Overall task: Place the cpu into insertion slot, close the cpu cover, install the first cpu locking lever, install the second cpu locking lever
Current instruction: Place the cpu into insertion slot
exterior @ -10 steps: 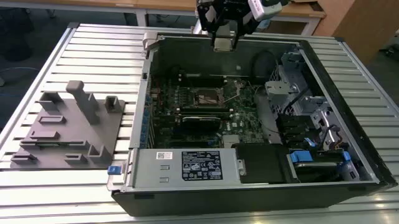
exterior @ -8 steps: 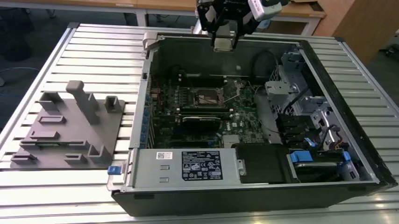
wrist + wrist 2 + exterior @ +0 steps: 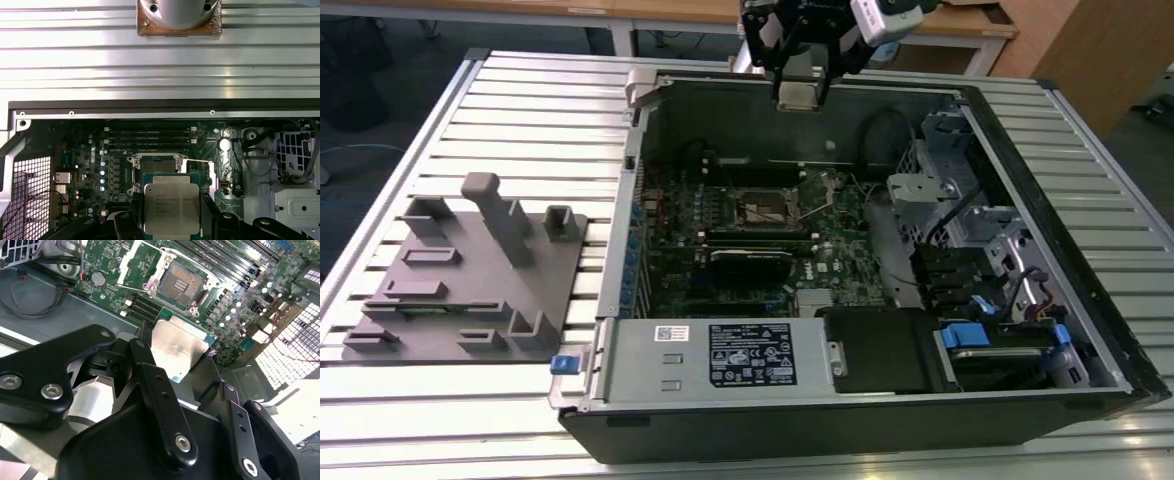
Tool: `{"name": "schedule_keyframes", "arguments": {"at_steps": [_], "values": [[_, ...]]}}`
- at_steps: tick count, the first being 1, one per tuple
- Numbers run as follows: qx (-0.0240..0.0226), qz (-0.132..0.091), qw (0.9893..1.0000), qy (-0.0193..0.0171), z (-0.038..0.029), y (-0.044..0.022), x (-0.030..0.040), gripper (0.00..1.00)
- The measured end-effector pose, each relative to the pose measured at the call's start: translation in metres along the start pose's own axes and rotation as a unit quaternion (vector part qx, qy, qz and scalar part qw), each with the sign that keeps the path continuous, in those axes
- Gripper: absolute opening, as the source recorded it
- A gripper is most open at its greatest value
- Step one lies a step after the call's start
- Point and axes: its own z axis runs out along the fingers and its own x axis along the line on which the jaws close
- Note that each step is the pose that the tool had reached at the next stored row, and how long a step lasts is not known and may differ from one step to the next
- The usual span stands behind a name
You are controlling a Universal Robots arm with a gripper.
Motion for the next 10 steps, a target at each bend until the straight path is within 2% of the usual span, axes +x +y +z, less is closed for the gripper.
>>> {"name": "schedule_keyframes", "arguments": {"at_steps": [10], "values": [[-0.0001,0.0,1.0,0.0,0.0009,-0.0001,0.0,0.54]]}}
